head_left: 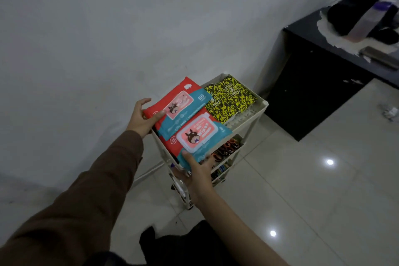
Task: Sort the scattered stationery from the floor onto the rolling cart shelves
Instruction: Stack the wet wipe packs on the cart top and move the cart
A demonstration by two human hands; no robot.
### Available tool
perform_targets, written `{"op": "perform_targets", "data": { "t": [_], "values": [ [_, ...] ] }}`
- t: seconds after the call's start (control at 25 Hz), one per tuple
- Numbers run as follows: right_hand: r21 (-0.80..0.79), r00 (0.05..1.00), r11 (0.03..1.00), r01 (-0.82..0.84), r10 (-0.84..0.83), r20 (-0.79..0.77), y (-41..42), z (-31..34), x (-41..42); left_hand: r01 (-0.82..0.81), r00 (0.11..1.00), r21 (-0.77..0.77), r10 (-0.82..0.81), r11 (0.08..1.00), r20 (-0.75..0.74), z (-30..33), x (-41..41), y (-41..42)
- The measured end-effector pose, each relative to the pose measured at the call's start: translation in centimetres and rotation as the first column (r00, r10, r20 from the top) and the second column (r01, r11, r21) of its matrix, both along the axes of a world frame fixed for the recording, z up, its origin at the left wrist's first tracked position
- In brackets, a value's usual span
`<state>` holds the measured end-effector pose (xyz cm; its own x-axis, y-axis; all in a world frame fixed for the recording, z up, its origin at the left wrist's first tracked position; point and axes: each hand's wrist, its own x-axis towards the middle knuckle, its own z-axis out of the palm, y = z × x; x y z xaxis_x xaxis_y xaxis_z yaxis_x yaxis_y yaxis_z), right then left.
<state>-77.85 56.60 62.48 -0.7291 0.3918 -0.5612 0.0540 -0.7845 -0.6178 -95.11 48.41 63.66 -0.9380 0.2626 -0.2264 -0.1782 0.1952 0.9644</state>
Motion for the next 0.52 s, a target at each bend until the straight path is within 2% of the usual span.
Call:
{"op": "perform_targets", "data": {
  "t": [0.12, 0.28, 0.52],
  "values": [
    [-0.041, 0.999, 0.998, -0.049, 0.049, 0.0, 0.7, 0.7, 0.4, -0.061, 0.997, 0.007, 0.061, 0.998, -0.041, 0.5, 1.3, 0.4],
    [-0.086, 0.994, 0.991, -0.105, 0.108, 0.025, 1.4, 1.4, 0.6, -0.15, 0.989, 0.046, 0.151, 0.988, -0.005, 1.3, 3.2, 0.9],
    [-0.118, 0.993, 0.987, -0.111, 0.114, 0.013, 1.5, 1.4, 0.6, -0.122, 0.992, 0.0, 0.122, 0.992, 0.028, 1.2, 3.8, 0.4]
  ]
}}
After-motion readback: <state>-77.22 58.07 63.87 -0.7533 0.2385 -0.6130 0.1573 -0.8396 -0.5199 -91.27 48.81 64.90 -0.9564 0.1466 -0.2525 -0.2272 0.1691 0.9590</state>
